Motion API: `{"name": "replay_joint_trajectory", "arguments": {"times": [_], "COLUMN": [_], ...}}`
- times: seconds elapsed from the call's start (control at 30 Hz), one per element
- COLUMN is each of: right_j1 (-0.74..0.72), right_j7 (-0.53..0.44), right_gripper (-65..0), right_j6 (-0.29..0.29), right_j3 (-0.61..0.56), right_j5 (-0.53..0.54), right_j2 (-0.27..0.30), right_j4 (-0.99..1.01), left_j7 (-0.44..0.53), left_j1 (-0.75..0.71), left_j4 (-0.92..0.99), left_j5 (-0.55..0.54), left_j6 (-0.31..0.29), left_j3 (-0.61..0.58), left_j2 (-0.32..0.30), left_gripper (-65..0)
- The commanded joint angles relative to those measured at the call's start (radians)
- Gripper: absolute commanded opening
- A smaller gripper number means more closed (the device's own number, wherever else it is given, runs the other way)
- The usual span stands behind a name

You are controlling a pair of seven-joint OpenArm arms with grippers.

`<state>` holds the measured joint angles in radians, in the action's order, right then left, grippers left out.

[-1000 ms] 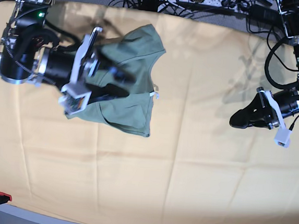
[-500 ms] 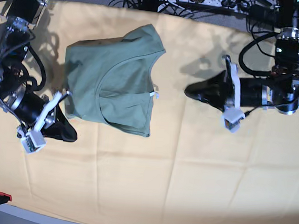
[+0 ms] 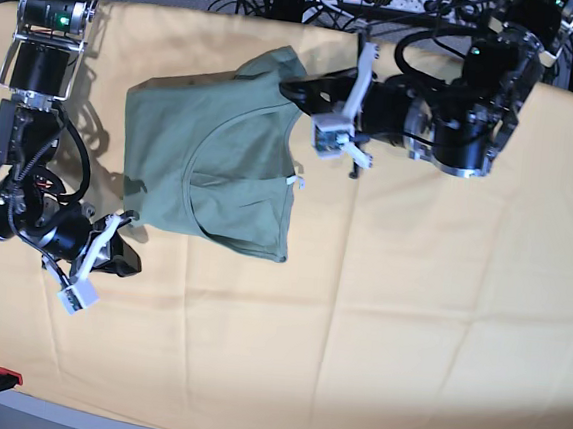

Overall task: Fold the T-shirt properly
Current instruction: 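Grasp the bundle's edge with the left gripper while the right holds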

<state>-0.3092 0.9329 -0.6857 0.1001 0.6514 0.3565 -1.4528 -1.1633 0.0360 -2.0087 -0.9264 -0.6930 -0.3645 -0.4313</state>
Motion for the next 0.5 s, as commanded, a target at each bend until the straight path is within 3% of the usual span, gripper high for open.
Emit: {"name": "replay_joint_trajectory", "arguments": {"times": [0.0, 0.07, 0.23, 0.3, 0.37, 0.47], "right_j1": [-0.026, -0.026, -0.018, -0.014, -0.017, -0.018], "right_j7": [-0.050, -0.099, -0.101, -0.102, -0.102, -0.051], "right_gripper": [-65.0, -65.0, -65.0, -65.0, -65.0, -65.0], "right_j6": [0.059, 0.168, 0.168, 0.197, 0.179, 0.074], "right_j3": [-0.007, -0.031, -0.049, -0.049, -0.049, -0.049], "right_j5": [-0.061, -0.197, -0.208, -0.212, -0.199, -0.081], "right_j2": [0.015, 0.015, 0.015, 0.014, 0.015, 0.019], "right_j4": [-0.014, -0.014, -0.014, -0.014, -0.014, -0.014], "left_j7": [0.051, 0.102, 0.151, 0.168, 0.196, 0.213], "left_j1": [0.014, 0.013, 0.011, 0.011, 0.011, 0.011], "left_j4": [-0.016, -0.016, -0.015, -0.013, -0.005, 0.014], "left_j5": [0.026, 0.126, 0.266, 0.332, 0.390, 0.426], "left_j6": [-0.005, -0.005, 0.009, 0.045, 0.081, 0.097], "left_j3": [-0.014, -0.051, -0.133, -0.161, -0.174, -0.174], "left_j2": [0.008, 0.025, 0.032, 0.032, 0.032, 0.032], "left_gripper": [-65.0, -65.0, -65.0, -65.0, -65.0, -65.0]}}
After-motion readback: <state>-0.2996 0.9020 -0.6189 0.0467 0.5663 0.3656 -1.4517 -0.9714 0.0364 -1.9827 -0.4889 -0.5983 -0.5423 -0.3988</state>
